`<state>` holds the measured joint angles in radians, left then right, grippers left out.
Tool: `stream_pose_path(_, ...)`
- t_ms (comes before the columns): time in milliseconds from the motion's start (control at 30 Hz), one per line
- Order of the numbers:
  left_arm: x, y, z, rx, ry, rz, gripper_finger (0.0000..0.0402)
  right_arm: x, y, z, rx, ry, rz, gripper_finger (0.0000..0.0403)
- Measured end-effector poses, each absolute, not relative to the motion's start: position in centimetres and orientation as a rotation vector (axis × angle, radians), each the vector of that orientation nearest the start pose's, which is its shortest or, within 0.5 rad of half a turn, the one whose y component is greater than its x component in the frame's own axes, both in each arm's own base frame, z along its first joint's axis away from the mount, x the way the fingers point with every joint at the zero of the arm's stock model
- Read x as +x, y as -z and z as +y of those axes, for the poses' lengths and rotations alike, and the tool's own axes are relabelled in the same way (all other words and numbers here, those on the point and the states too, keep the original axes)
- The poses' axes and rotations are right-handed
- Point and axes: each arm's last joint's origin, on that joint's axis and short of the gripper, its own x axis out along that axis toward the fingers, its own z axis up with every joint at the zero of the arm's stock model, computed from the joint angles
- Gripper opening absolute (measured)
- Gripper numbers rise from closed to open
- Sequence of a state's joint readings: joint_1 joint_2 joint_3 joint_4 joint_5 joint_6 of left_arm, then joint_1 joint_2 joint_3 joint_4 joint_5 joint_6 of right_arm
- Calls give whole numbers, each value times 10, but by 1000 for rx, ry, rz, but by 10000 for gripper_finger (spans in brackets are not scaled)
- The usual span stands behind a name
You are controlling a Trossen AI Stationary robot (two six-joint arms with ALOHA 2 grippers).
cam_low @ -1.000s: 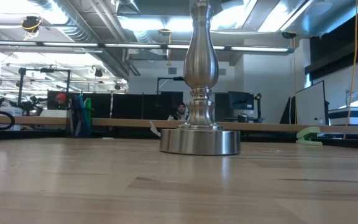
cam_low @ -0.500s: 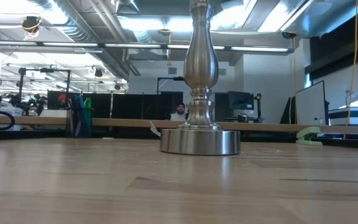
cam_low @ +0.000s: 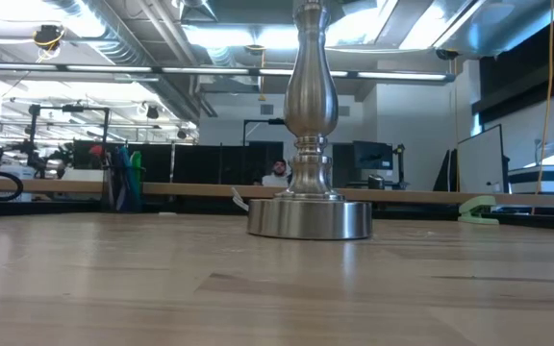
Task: Screw lightbulb
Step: Insert the lightbulb into the silver lamp
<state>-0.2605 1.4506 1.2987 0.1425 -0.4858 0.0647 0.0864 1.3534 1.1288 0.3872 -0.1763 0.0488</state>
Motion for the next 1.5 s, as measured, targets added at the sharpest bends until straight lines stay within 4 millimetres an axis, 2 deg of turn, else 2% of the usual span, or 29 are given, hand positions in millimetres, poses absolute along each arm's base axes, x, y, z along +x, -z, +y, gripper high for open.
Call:
stream_pose_path(133, 323, -390, -73, 61, -221, 3, 88, 298, -386, 30, 38, -261, -133, 336)
stream_pose_path(300, 320, -394, -76, 53, -208, -18, 88, 271, -399, 26, -25, -198, -96, 342)
stream_pose_path(367, 321, -394, -77, 49, -205, -25, 88, 266, -401, 25, -27, -172, -90, 343)
stream_pose_path(467, 324, -392, -77, 42, -209, -24, 88, 269, -401, 26, -27, -171, -106, 343)
stream_pose_path(667, 334, -380, -78, 19, -213, 12, 88, 290, -393, 30, -6, -248, -163, 344)
stream_pose_path(867, 333, -378, -79, 10, -211, 26, 88, 289, -406, 31, -16, -297, -218, 340)
stream_pose_path(1000, 333, -378, -78, 10, -212, 24, 88, 289, -412, 31, -16, -295, -198, 314)
stream_pose_path(1200, 334, -378, -78, 15, -212, 23, 88, 289, -411, 31, -15, -294, -173, 272)
stream_pose_path(1400, 334, -378, -78, 14, -214, 19, 88, 289, -411, 31, -16, -294, -179, 272)
stream_pose_path(1433, 334, -378, -78, 12, -214, 19, 93, 288, -411, 31, -16, -294, -180, 272)
stream_pose_path(1500, 333, -379, -77, 13, -215, 15, 131, 287, -412, 30, -16, -294, -180, 271)
